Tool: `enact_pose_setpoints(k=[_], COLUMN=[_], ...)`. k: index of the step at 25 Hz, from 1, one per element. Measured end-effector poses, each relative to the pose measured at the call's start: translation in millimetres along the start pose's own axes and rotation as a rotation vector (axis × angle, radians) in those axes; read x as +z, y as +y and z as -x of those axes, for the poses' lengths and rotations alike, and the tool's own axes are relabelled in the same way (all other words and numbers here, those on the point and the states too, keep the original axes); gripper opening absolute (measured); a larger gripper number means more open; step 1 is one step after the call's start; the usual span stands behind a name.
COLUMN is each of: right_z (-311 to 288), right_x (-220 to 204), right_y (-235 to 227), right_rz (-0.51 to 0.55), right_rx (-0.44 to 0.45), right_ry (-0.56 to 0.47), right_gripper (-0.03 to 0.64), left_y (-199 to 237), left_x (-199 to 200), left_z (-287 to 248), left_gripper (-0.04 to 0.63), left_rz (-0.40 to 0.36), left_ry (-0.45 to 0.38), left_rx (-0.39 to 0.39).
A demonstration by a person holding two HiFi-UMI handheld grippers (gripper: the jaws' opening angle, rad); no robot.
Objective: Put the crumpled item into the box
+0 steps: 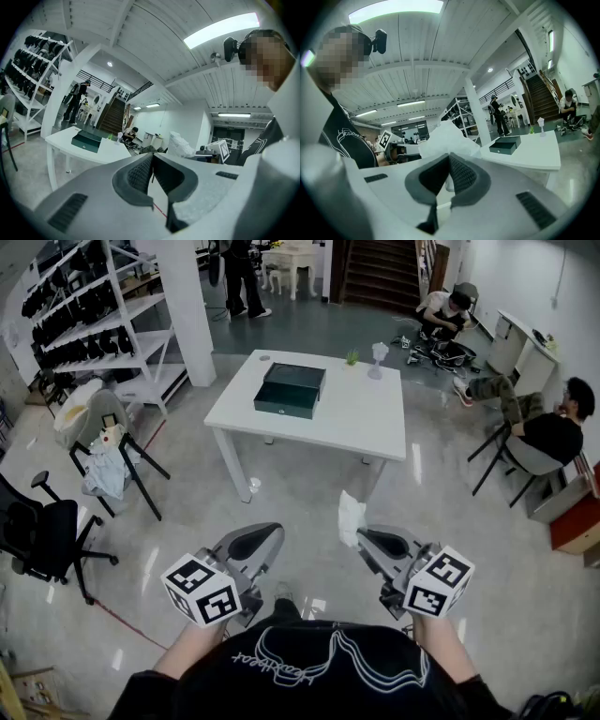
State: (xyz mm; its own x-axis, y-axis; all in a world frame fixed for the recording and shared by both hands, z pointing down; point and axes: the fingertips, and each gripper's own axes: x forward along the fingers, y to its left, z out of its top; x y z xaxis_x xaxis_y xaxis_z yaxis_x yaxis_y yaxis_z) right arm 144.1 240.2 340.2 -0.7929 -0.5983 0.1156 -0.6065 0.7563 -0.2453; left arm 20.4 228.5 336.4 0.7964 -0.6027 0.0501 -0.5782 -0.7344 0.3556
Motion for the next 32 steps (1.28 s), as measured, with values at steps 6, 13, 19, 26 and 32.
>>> enact_pose_setpoints(k=[6,13,19,26,32], right_z=[5,1,-11,-48,-102], right_x=[0,4,3,7,17], right_y=[8,0,-20,-54,-99], right_rz=[-0.001,0.028,0.054,0.031,0.015], right_rx=[0.000,-0.015,-0.041,-0.039,-0.045], right_ry=[-0.017,-0.023,-0.006,0.013,0.040], right_gripper=[0.006,0.006,0.006,0.006,0.006], left_y=[-7,-3,12,56,119], left_x=[-4,0,-1,7,24], left_z=[9,5,-8,-29,-63], left_gripper=[0.006,0.006,0.006,0.006,0.006], left_rz=[0.008,-0.008,-0.002,0.018,0.044], left_ry=[0.001,-0.001,0.009,0.015,0.027], left_rx=[0.012,0.025,0.015,0.017,0.018])
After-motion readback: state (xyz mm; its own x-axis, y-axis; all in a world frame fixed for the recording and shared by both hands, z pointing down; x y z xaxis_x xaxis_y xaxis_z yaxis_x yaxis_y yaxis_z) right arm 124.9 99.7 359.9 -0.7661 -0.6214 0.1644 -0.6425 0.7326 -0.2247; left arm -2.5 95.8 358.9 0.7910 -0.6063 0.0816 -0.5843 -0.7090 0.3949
